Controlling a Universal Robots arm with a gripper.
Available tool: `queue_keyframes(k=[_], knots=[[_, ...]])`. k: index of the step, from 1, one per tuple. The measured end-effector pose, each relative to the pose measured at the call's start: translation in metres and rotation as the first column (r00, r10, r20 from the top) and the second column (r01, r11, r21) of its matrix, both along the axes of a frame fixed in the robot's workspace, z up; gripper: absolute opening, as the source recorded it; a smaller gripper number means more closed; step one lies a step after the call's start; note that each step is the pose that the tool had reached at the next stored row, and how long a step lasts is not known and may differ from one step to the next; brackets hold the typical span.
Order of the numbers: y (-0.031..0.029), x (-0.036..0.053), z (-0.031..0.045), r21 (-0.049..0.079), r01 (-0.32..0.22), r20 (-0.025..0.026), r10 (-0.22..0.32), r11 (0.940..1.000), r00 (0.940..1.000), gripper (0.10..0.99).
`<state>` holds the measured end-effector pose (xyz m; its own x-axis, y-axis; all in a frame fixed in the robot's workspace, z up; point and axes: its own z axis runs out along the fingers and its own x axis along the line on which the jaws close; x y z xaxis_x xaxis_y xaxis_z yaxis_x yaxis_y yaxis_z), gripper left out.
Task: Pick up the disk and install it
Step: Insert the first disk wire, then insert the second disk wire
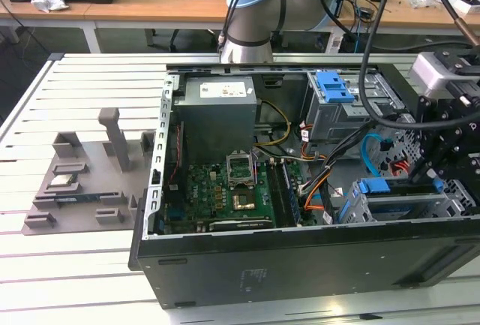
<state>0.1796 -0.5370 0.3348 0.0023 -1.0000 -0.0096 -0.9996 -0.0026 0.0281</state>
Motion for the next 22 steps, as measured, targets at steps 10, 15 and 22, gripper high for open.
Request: queue_keyframes(k=[10, 15, 22], knots=[[0.0006, -0.0001, 0.0225, 0.001, 0.000, 0.0000, 0.000, 1.0000, 1.0000, 0.247], [0.0015, 0.0000, 0.0450, 0.001, 0.000, 0.0000, 0.000, 1.0000, 1.0000, 0.106], [0.0015, 0.0000, 0.0453, 0.001, 0.000, 0.0000, 0.000, 1.0000, 1.0000, 0.106]])
